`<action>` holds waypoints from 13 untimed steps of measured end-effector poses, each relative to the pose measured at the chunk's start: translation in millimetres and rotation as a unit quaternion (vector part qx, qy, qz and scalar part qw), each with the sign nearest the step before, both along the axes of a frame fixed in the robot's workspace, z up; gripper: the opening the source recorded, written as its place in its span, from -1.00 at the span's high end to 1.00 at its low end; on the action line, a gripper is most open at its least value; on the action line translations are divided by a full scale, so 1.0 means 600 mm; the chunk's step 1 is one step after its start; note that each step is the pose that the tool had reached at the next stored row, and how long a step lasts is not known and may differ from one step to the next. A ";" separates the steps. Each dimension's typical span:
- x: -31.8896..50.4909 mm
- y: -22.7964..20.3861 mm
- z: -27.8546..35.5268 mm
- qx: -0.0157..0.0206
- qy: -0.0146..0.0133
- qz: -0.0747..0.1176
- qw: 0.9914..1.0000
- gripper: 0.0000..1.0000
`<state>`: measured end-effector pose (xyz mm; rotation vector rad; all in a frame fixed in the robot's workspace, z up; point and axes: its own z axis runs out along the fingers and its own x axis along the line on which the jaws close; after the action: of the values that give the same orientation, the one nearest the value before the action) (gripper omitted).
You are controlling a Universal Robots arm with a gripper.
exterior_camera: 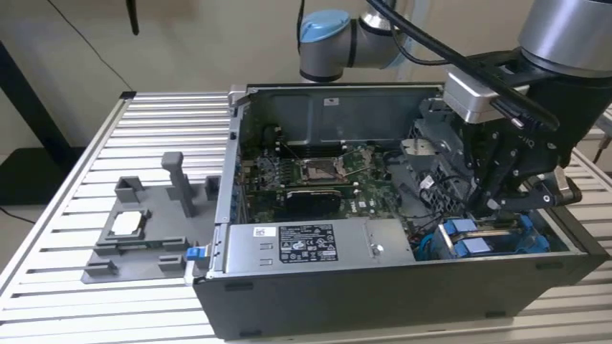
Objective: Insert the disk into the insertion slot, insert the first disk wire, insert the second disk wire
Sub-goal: 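Insert the second disk wire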
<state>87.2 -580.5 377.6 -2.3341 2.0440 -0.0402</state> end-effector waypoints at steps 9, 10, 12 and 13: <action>0.006 0.0000 -0.005 0.028 0.001 -0.021 0.999 0.69; 0.010 0.0000 -0.005 0.028 0.001 -0.021 0.999 0.69; 0.017 0.0000 -0.006 0.028 0.003 -0.021 0.999 0.69; 0.020 0.0000 -0.008 0.029 0.004 -0.022 0.999 0.69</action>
<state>98.9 -580.5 373.0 -2.2610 2.0703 0.0259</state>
